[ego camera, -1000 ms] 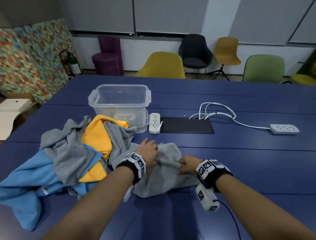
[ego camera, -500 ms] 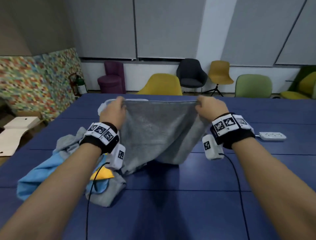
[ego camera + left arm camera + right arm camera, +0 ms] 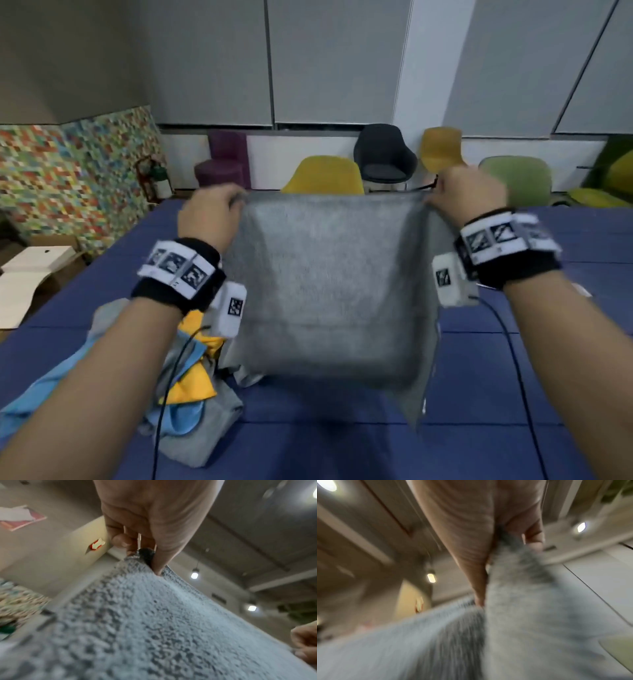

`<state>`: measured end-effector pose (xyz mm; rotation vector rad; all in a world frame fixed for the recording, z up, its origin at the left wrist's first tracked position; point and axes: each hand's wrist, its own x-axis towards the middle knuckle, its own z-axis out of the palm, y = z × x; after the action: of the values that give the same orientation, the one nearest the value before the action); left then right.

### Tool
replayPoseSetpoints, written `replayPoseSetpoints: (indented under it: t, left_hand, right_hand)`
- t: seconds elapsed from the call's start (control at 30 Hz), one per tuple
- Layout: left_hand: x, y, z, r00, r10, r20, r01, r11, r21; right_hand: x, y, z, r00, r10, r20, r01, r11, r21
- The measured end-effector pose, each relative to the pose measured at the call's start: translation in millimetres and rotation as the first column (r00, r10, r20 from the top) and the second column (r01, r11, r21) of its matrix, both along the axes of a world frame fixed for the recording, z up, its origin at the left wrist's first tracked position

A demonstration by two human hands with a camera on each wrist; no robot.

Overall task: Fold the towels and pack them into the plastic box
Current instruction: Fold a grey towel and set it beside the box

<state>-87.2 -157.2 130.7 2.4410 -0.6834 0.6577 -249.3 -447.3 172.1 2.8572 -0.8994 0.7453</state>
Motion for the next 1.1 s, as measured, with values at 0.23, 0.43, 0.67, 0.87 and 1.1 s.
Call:
replayPoseSetpoints:
  t: [0.23,0.43,0.67,0.87,1.1]
  left_hand:
    - [68,-49,-120,0.966,0.023,-0.257,0.053,0.957,0.286]
    - [14,-26,-200,0.894,-0.110,-0.434,0.337,0.803,0.492]
    - [-41,18,-263,0.829,-0.256,-0.496,0.548,0.547,0.633]
    - [-58,27,-287,0.819,-0.339,-0.463,0.570,0.388,0.724]
    - [-80,12,-297,0.824,-0.352,-0.445,0.565,0.440,0.698]
  right_hand:
    - [43,-46,-149,0.965,0.053,-0.258,-0.017,0.990,0.139]
    - [0,-49,-237,0.674,0.165,-0.720,0.040,0.965,0.259]
    - [-65,-35,-286,0.509,0.117,-0.853,0.079,0.980,0.181]
    - [-78,-21,-298,0.413,0.160,-0.896,0.052,0.979,0.199]
    - [-43,20,-284,0.595,0.427,-0.681,-0.289,0.904,0.315]
